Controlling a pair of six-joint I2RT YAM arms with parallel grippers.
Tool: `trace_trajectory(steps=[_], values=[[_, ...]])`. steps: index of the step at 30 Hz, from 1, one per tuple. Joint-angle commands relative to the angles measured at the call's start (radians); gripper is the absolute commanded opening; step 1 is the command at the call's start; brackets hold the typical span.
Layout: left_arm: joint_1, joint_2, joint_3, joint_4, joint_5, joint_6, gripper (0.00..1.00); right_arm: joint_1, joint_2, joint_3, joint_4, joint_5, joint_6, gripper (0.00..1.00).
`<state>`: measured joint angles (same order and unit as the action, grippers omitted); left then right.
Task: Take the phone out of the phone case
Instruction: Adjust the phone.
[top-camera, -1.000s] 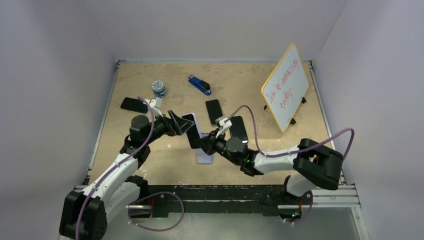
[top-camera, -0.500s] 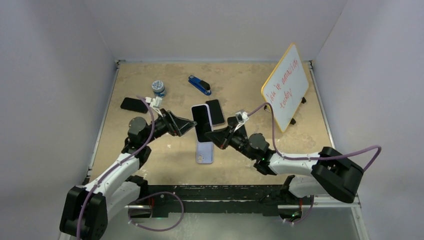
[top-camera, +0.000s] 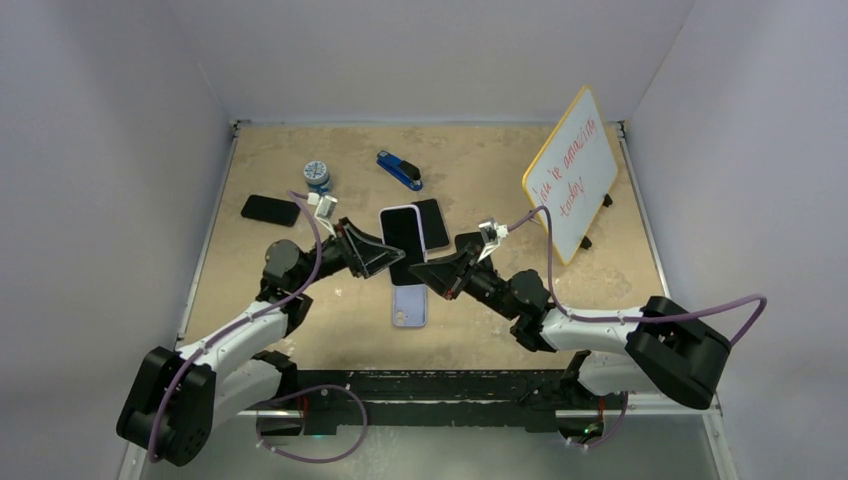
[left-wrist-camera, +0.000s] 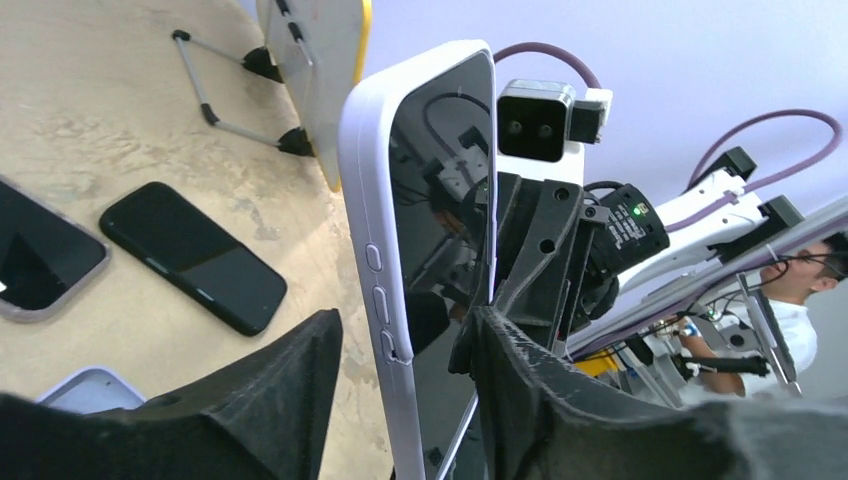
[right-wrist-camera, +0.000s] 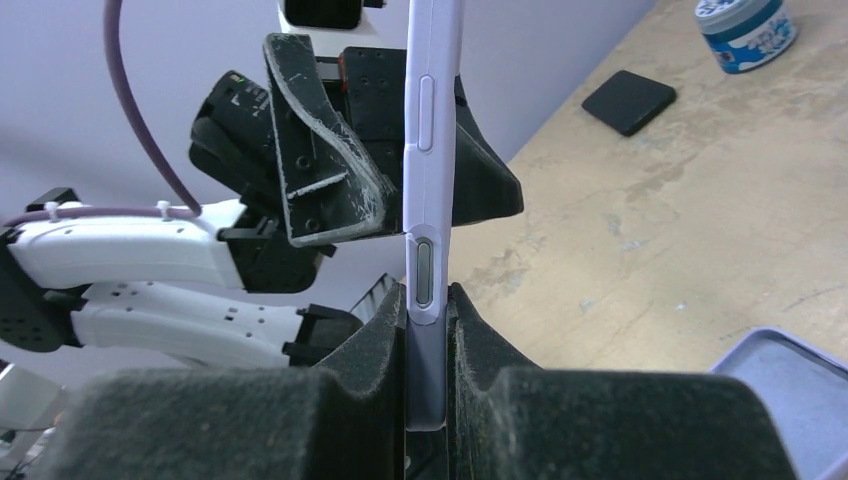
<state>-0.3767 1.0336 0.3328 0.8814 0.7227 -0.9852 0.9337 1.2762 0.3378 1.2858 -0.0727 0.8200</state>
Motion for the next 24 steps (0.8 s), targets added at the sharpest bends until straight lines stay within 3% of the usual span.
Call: trace_trajectory(steps=[1, 7, 12, 17, 24], values=[[-0.02, 0.008, -0.005, 0.144, 0.02, -0.036, 0.47, -0.005, -0.003, 0.023, 0.163, -0.043, 0.034, 0.0], [-0.032, 0.007, 0.003, 0.171, 0.026, -0.059, 0.25, -0.006, 0.017, 0.047, 0.136, -0.09, 0.024, 0.0], [-0.034, -0.013, 0.002, 0.17, 0.031, -0.072, 0.0, -0.008, 0.028, 0.047, 0.136, -0.115, 0.015, 0.02], [-0.034, -0.025, 0.028, 0.129, 0.053, -0.063, 0.0, -0.025, 0.0, 0.057, 0.068, -0.178, -0.023, 0.24], [-0.034, -0.058, 0.075, 0.009, 0.064, -0.016, 0.0, -0.03, -0.139, 0.135, -0.336, -0.265, -0.236, 0.59]])
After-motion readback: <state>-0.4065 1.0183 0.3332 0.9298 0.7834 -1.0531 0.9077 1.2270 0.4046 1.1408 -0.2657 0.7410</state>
